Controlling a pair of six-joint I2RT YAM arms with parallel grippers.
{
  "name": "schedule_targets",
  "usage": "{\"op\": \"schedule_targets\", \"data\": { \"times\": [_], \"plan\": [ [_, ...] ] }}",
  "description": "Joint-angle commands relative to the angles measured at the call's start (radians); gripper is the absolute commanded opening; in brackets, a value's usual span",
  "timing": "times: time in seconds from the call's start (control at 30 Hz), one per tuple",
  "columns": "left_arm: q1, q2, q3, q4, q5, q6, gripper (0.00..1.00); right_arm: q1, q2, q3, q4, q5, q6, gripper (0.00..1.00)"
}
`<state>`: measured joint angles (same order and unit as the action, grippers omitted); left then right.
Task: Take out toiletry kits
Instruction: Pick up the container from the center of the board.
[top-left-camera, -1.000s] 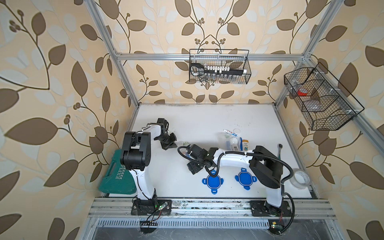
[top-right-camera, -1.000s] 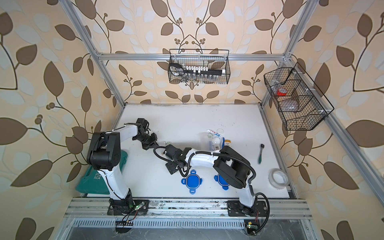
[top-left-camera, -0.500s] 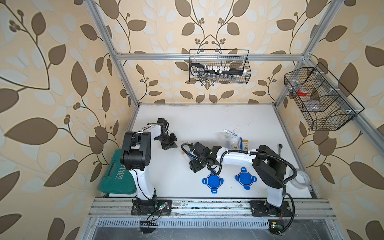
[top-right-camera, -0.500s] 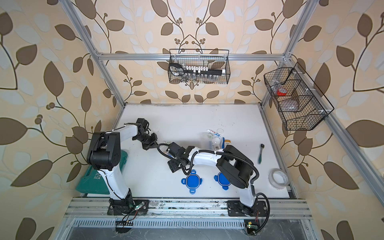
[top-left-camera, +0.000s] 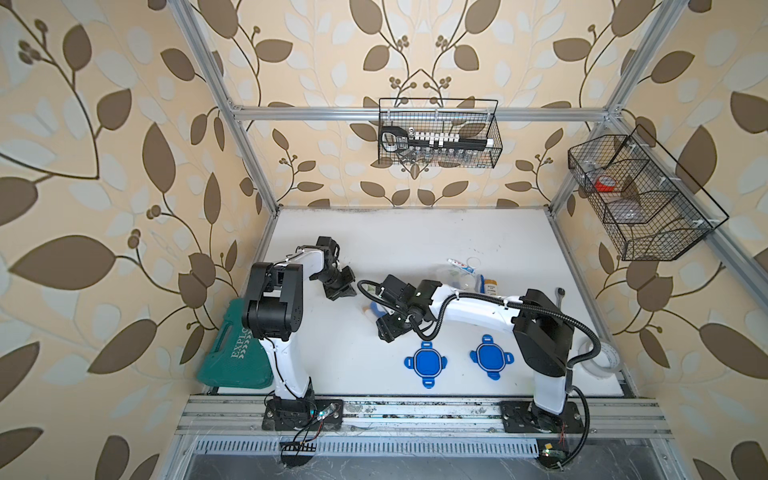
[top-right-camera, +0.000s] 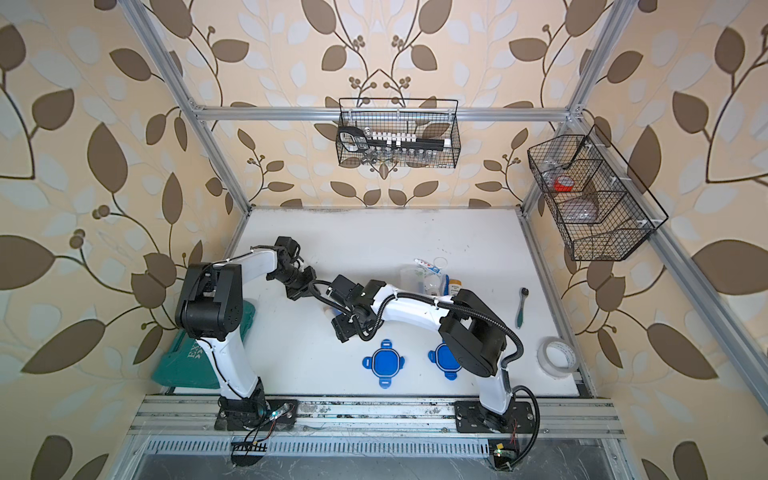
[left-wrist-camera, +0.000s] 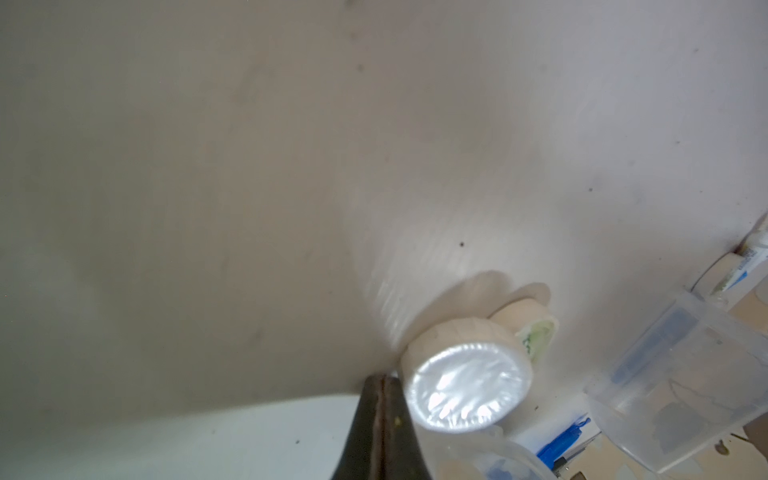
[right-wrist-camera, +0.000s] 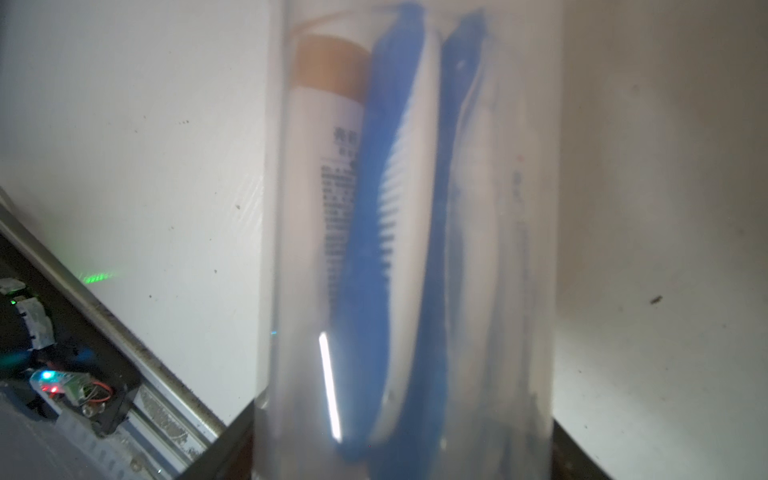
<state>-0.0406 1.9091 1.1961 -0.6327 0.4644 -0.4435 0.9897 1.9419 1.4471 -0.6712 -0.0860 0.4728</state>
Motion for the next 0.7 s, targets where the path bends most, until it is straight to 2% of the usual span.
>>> {"op": "schedule_targets", "data": {
  "times": [0.0, 0.13, 0.27, 0.67],
  "plan": [
    [-0.008, 0.006, 0.028, -0.028, 0.003, 0.023, 0.0, -0.006, 0.034, 0.074, -0.099, -0.034, 0.012, 0.58],
    [-0.009, 0.004, 0.031, -0.035, -0.006, 0.022, 0.0, -0.006, 0.06, 0.111, -0.133, -0.051, 0.009, 0.58],
    [-0.009, -0.001, 0.031, -0.04, -0.02, 0.022, 0.05, -0.008, 0.069, 0.118, -0.152, -0.051, 0.011, 0.57],
    [-0.012, -0.003, 0.034, -0.052, -0.041, 0.021, 0.07, -0.003, -0.012, 0.095, -0.215, -0.116, 0.012, 0.56]
  ]
}}
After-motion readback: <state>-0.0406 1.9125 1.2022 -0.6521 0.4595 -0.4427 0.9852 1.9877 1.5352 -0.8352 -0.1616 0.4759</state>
